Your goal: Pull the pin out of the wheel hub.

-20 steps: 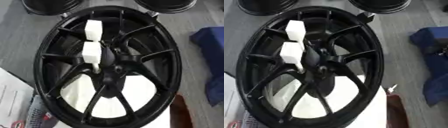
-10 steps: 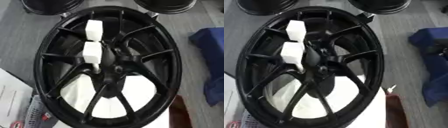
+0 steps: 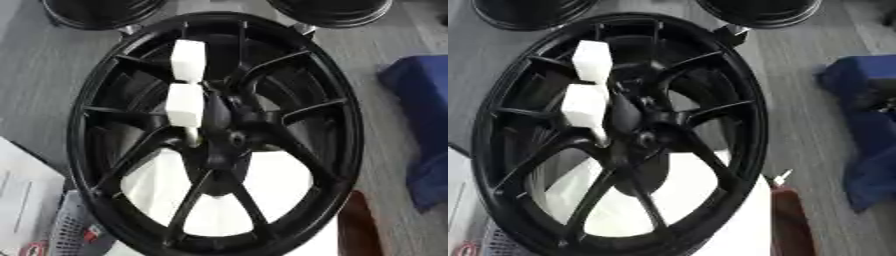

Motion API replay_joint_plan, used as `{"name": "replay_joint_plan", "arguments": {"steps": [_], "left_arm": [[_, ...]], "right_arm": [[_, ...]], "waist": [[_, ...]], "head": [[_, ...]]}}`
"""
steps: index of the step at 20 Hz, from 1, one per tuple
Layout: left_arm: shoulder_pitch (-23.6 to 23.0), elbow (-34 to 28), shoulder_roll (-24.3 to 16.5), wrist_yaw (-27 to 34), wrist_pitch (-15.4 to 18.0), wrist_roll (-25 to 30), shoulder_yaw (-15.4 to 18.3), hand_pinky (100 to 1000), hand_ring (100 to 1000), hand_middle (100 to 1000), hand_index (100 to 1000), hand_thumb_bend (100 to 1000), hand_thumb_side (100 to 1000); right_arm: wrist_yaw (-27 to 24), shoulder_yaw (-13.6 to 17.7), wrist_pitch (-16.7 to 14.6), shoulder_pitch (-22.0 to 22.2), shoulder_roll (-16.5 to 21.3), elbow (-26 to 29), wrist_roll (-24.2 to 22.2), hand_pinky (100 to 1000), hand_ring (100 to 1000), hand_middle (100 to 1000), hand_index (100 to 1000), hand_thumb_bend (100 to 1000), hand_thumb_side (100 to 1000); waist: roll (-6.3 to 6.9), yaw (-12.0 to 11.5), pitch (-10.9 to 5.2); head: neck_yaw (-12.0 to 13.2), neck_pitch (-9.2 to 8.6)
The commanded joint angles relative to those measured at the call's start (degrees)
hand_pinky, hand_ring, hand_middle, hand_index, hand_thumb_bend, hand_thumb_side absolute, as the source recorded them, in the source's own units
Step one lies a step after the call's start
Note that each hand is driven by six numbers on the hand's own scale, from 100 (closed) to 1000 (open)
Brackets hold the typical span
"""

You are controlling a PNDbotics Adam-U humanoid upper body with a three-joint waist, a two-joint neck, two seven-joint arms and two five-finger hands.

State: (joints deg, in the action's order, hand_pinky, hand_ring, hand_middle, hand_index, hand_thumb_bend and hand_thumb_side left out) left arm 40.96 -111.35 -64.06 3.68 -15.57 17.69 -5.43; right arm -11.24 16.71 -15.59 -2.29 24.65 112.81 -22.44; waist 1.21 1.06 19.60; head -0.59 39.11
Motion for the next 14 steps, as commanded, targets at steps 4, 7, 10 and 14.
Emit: {"name": "replay_joint_plan", "arguments": {"steps": [4, 7, 10, 14], "left_arm": [[7.37, -3.19, -1.94, -0.25, 2.46, 5.02, -7.14, 736, 735, 626, 750, 206, 584], [11.52, -3.24, 0.08, -0.83, 1.87, 7.66, -11.42, 739, 741, 636, 756, 214, 598], [15.65, -3.24, 2.47, -1.40, 0.27, 10.29, -15.70, 743, 751, 657, 770, 224, 606], [21.03, -3.24, 6.31, -2.59, -2.78, 13.70, -21.14, 740, 752, 681, 785, 223, 617]], "right_arm": [[0.02, -0.01, -0.09, -0.33, 1.96, 0.88, -0.61, 854, 641, 605, 812, 100, 787], [0.21, 0.00, -0.04, -0.22, 1.95, 0.76, -0.71, 853, 641, 605, 812, 100, 788], [0.43, 0.02, 0.00, -0.05, 1.93, 0.66, -0.75, 854, 641, 605, 813, 100, 789], [0.69, 0.04, 0.10, 0.21, 1.80, 0.48, -0.81, 854, 641, 606, 813, 100, 790]], "waist": [[0.43, -0.22, -1.24], [0.54, -0.45, -1.25], [0.61, -0.66, -1.32], [0.57, -1.21, -1.47]], "head": [[-0.04, -1.05], [-0.46, -1.07], [-0.83, -0.96], [-1.23, -0.75]]}}
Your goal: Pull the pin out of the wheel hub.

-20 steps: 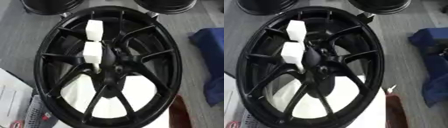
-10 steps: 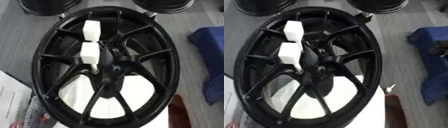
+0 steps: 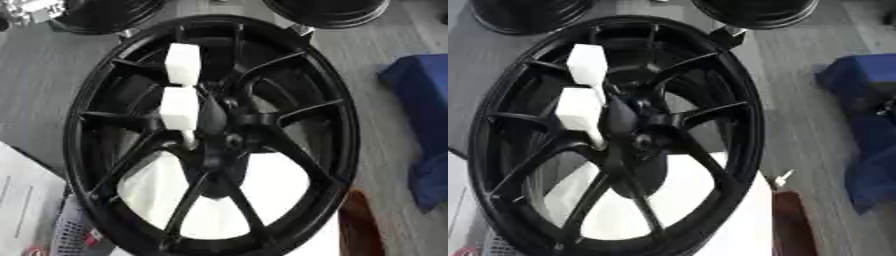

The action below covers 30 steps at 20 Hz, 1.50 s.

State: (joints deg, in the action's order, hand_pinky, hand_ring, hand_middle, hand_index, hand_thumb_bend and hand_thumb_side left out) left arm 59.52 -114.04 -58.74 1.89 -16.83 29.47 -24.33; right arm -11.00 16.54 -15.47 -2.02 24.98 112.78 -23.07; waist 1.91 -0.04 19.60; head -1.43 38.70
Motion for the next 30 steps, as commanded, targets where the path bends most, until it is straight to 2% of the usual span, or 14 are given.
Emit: {"name": "replay_joint_plan", "arguments": {"steps": [1, 5, 8, 11, 16, 22, 30], "left_arm": [[3.57, -0.55, 1.85, -1.02, -2.34, 2.76, -3.15, 740, 752, 681, 785, 223, 617], [6.91, -0.55, 5.09, -1.05, -5.32, 6.20, -5.03, 735, 750, 695, 796, 219, 621], [7.99, -0.55, 6.20, -0.64, -6.36, 9.04, -6.10, 737, 747, 719, 821, 227, 615], [8.04, -0.55, 5.92, -0.33, -5.63, 11.88, -6.97, 746, 751, 713, 828, 255, 618], [7.52, -0.55, 5.24, -2.53, -4.12, 16.49, -7.19, 745, 688, 686, 825, 294, 614], [6.41, -0.55, 4.83, -5.43, -4.47, 21.86, -8.11, 759, 729, 743, 839, 332, 605], [5.10, -0.55, 4.78, -6.84, -6.52, 22.50, -9.47, 777, 777, 776, 842, 366, 585]], "right_arm": [[0.52, 0.20, -0.02, 0.01, 1.43, 0.50, -0.21, 854, 641, 606, 813, 100, 790], [0.68, 0.17, 0.07, 0.16, 1.23, 0.45, -0.30, 854, 642, 607, 813, 100, 792], [0.78, 0.12, 0.15, 0.20, 1.09, 0.40, -0.40, 855, 642, 607, 813, 100, 795], [0.94, 0.06, 0.24, 0.23, 1.01, 0.32, -0.53, 855, 642, 607, 814, 100, 797], [1.05, -0.23, 0.41, 0.00, 0.94, 0.20, -0.87, 855, 642, 608, 814, 100, 798], [0.99, -0.29, 0.56, -0.05, 0.67, 0.09, -0.98, 855, 641, 607, 814, 100, 800], [1.35, -0.37, 0.72, -0.09, 0.30, -0.09, -1.14, 855, 637, 605, 814, 100, 803]], "waist": [[-0.14, -0.24, -1.50], [-0.15, -0.51, -1.57], [-0.15, -0.52, -1.54], [-0.04, -0.57, -1.44], [0.08, -0.70, -1.36], [0.09, -0.43, -1.26], [0.13, -0.10, -0.97]], "head": [[-0.48, -0.29], [-0.51, -0.11], [-0.47, 0.11], [-0.55, 0.32], [-0.64, 0.52], [-0.48, 0.76], [0.02, 0.85]]}}
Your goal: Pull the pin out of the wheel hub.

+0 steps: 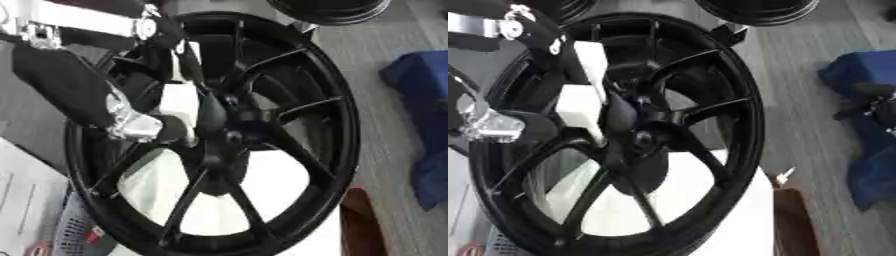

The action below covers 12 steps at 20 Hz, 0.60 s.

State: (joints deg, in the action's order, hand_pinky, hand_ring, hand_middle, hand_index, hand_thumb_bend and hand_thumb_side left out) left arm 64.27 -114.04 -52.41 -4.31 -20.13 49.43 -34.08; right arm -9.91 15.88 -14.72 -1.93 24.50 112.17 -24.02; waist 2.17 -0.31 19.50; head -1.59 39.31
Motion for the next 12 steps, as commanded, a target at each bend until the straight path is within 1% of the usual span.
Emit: {"name": "replay_joint_plan", "arguments": {"steps": [1, 5, 12], "left_arm": [[0.17, -0.55, -1.57, -0.84, -3.53, 2.53, 0.22, 778, 779, 776, 842, 366, 584], [-0.46, -0.55, -1.67, -1.87, -4.45, 2.53, 0.58, 804, 812, 798, 845, 370, 569], [-1.17, -0.55, -1.87, -3.25, -4.83, 2.53, 1.91, 804, 811, 800, 844, 361, 554]], "right_arm": [[0.27, 0.30, -0.05, -0.19, 0.74, 0.53, -0.20, 855, 637, 605, 814, 100, 804], [0.39, 0.22, -0.15, -0.19, 0.64, 0.55, -0.28, 856, 637, 605, 814, 100, 804], [0.66, 0.10, -0.27, -0.21, 0.44, 0.48, -0.49, 856, 636, 605, 814, 100, 806]], "waist": [[-0.15, 0.22, -0.82], [-0.31, 0.29, -0.63], [-0.51, 0.22, -0.33]], "head": [[0.24, 0.25], [0.52, 0.14], [0.70, -0.03]]}}
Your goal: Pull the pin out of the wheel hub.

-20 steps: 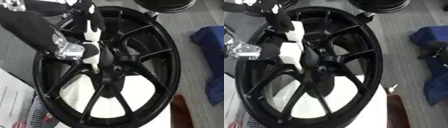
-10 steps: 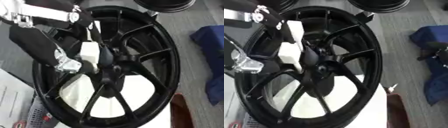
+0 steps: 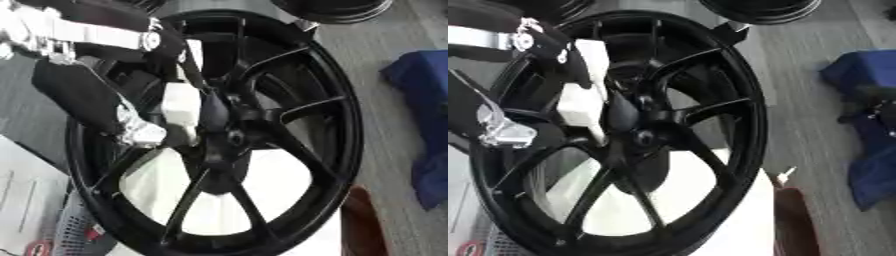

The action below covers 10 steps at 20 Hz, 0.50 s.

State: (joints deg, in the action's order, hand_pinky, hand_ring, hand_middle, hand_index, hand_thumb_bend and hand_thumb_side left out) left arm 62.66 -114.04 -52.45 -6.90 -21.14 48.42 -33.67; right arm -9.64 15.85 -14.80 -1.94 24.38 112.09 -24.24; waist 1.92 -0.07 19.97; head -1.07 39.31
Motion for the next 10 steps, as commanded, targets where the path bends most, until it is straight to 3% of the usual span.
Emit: {"name": "replay_joint_plan", "arguments": {"steps": [1, 10], "left_arm": [[0.34, -0.55, -1.90, -0.95, -3.89, 3.55, 1.71, 804, 812, 801, 845, 362, 554], [-0.36, 0.20, -1.68, -3.78, -5.39, 3.55, 3.13, 802, 810, 802, 846, 343, 534]], "right_arm": [[0.42, 0.12, -0.20, -0.23, 0.53, 0.54, -0.29, 856, 636, 605, 814, 100, 806], [0.50, 0.00, -0.30, -0.42, 0.38, 0.52, -0.51, 857, 637, 606, 815, 100, 809]], "waist": [[-0.28, -0.08, -0.76], [-0.50, -0.07, -0.36]], "head": [[0.24, -0.05], [0.47, -0.41]]}}
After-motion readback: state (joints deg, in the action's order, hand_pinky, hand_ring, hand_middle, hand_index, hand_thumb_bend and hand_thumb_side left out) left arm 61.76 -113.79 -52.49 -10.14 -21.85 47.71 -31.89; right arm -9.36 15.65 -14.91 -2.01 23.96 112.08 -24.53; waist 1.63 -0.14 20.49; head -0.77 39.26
